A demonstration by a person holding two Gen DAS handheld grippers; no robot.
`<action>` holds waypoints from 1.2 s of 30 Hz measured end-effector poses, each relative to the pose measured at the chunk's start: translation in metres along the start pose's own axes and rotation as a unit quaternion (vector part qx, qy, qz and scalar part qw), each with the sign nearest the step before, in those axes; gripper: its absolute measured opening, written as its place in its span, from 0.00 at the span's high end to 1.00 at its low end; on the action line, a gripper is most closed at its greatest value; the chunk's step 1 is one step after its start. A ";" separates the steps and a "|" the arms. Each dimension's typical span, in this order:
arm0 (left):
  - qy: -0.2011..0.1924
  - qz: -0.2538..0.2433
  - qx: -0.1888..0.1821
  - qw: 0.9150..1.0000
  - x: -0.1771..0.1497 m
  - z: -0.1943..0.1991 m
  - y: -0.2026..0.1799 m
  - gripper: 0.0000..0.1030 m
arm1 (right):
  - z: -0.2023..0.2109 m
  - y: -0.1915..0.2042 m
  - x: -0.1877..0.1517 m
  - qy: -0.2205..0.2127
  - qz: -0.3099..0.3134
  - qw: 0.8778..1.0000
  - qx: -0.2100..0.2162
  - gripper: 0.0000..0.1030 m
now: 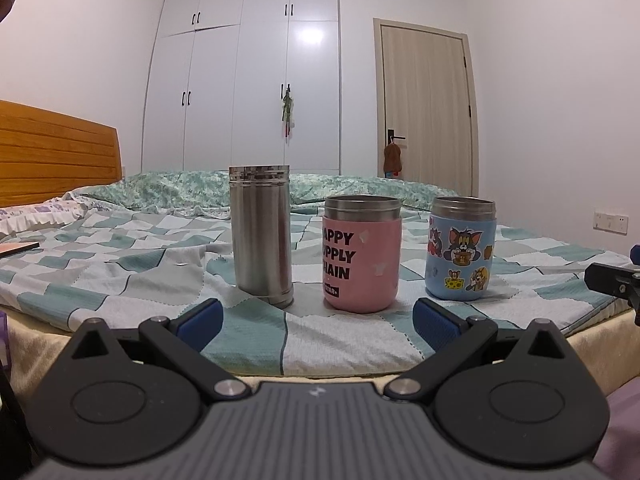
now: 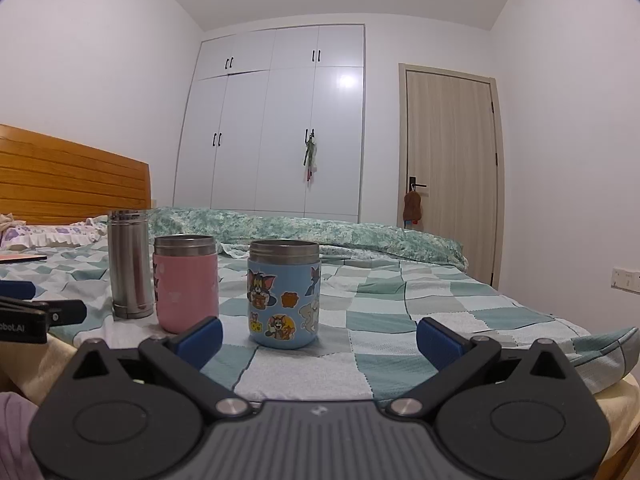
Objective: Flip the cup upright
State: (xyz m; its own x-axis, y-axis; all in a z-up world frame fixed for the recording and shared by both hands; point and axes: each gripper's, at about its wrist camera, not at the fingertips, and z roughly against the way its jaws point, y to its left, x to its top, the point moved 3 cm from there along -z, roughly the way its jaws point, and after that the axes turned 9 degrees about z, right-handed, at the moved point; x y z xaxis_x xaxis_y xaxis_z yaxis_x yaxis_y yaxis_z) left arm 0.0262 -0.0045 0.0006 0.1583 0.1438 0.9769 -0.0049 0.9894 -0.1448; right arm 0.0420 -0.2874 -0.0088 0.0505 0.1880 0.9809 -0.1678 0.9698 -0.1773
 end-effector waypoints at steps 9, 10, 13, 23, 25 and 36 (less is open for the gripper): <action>-0.003 -0.001 0.000 1.000 0.000 0.001 0.000 0.00 | 0.000 0.000 0.000 0.000 0.000 1.000 0.000 0.00; -0.003 -0.001 0.000 1.000 0.000 0.000 0.000 0.00 | 0.000 0.000 0.000 0.000 0.000 1.000 0.000 0.00; -0.003 -0.001 0.000 1.000 0.000 0.001 -0.001 0.00 | 0.000 0.000 0.000 0.000 0.000 1.000 0.000 0.00; -0.005 -0.001 -0.002 1.000 0.001 0.001 -0.001 0.00 | 0.000 0.000 0.000 0.000 0.000 1.000 0.000 0.00; -0.006 -0.001 -0.002 1.000 0.001 0.002 -0.001 0.00 | 0.000 0.000 0.000 0.000 0.000 1.000 0.000 0.00; -0.008 -0.001 -0.001 1.000 0.001 0.002 -0.001 0.00 | 0.000 0.000 0.000 0.001 0.001 1.000 0.000 0.00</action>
State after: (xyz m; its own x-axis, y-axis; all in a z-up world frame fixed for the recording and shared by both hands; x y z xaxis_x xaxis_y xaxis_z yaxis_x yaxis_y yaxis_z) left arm 0.0241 -0.0051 0.0021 0.1432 0.1420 0.9795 -0.0025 0.9897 -0.1431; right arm 0.0421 -0.2871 -0.0090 0.0513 0.1894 0.9806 -0.1677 0.9695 -0.1785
